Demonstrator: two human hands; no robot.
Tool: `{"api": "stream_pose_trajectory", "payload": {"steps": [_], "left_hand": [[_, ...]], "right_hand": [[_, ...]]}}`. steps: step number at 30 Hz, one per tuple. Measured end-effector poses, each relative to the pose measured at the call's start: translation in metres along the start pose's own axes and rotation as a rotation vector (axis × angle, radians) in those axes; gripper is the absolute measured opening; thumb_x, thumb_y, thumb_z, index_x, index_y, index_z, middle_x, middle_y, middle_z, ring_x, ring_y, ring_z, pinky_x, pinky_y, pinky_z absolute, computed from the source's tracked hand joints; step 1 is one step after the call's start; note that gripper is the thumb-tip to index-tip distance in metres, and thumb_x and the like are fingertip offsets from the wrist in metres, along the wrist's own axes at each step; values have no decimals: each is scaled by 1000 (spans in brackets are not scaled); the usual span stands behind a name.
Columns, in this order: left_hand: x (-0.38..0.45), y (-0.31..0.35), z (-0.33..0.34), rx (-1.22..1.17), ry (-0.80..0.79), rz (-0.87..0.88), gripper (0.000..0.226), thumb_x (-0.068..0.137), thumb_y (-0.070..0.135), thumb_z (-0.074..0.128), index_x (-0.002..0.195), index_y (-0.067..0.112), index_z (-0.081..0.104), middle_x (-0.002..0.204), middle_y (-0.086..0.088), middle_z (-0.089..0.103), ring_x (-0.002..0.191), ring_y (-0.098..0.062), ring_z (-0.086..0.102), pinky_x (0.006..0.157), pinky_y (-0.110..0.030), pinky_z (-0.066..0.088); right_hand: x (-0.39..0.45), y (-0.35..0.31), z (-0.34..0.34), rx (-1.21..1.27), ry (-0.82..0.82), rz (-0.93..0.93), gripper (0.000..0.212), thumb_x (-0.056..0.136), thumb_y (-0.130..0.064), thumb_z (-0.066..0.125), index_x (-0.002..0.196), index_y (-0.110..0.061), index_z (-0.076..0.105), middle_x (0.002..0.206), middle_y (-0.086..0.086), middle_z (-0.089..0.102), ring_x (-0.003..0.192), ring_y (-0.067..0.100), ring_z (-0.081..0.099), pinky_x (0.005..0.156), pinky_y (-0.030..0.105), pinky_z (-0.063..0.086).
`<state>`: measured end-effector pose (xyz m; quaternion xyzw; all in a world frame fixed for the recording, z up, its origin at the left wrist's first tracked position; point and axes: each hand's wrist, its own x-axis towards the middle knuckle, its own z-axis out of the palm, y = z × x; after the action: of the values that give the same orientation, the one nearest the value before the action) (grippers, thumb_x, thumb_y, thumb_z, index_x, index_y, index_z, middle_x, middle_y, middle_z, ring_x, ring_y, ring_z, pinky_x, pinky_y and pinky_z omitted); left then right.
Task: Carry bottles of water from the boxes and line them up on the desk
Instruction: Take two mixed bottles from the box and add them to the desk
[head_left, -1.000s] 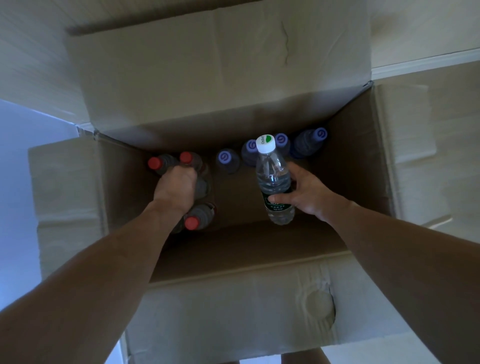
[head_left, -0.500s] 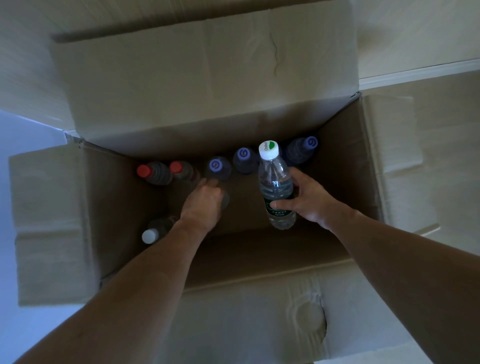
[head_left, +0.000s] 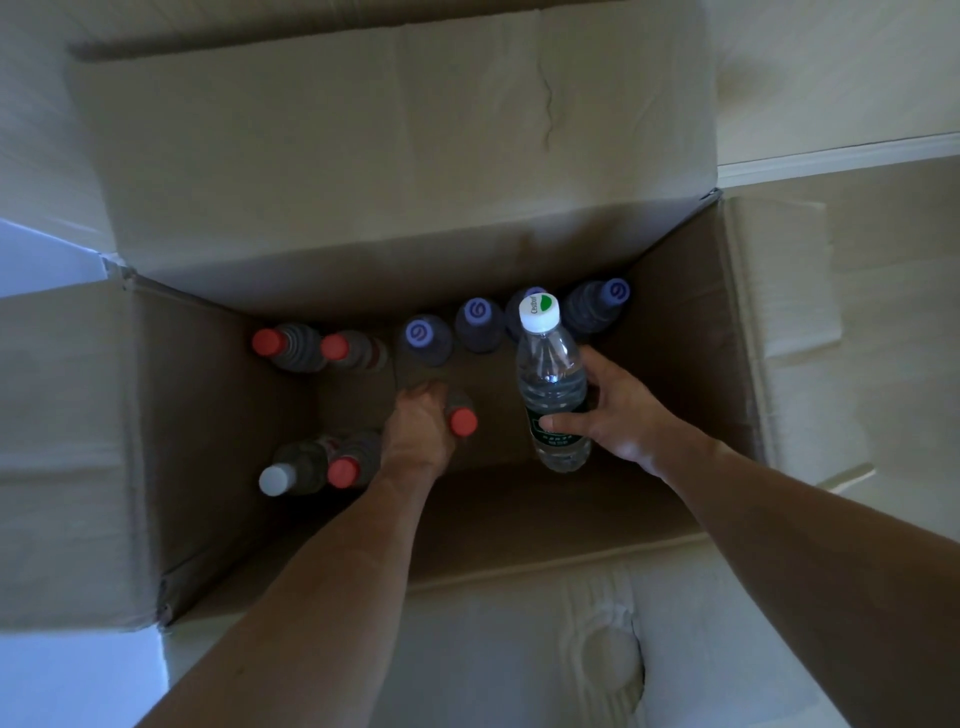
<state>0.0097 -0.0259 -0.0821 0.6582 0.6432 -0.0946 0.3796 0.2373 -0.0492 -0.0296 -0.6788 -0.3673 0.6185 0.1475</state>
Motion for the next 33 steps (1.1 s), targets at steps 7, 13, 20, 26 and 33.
{"api": "stream_pose_trajectory", "payload": {"steps": [7, 13, 20, 26, 33], "left_hand": [[-13, -1, -12, -119, 13, -44, 56, 79, 26, 83, 131, 17, 64, 126, -12, 68, 119, -32, 61, 97, -34, 47], [-44, -5, -60, -595, 54, -124, 56, 75, 15, 87, 127, 22, 66, 117, 3, 70, 111, -2, 63, 105, -33, 46], [-65, 19, -132, -1300, 61, -207, 27, 74, 15, 81, 100, 19, 74, 104, -6, 75, 107, -23, 68, 100, -50, 48], [-77, 52, -191, -1371, 98, -208, 61, 71, 50, 78, 118, 12, 68, 110, -4, 76, 109, -28, 70, 96, -58, 52], [-101, 99, -230, -1290, 81, -352, 65, 81, 70, 62, 115, 16, 70, 106, -7, 77, 103, -30, 71, 90, -55, 55]], "right_hand": [[-7, -2, -5, 20, 20, -17, 74, 71, -8, 87, 133, -33, 54, 122, -8, 67, 120, 12, 59, 107, 46, 46], [-23, -20, -8, 9, 15, -37, 68, 70, -13, 87, 125, -40, 57, 119, -8, 68, 119, 15, 59, 105, 50, 46], [-44, -64, -10, -7, 5, -60, 64, 71, -13, 86, 120, -42, 57, 115, -10, 68, 114, 11, 61, 104, 49, 48], [-67, -109, -22, -1, -37, -90, 64, 72, -9, 85, 123, -35, 56, 117, -5, 69, 115, 16, 62, 105, 51, 47], [-107, -153, -33, 42, -98, -82, 57, 72, -11, 84, 117, -35, 59, 115, -4, 69, 113, 16, 62, 103, 47, 47]]}}
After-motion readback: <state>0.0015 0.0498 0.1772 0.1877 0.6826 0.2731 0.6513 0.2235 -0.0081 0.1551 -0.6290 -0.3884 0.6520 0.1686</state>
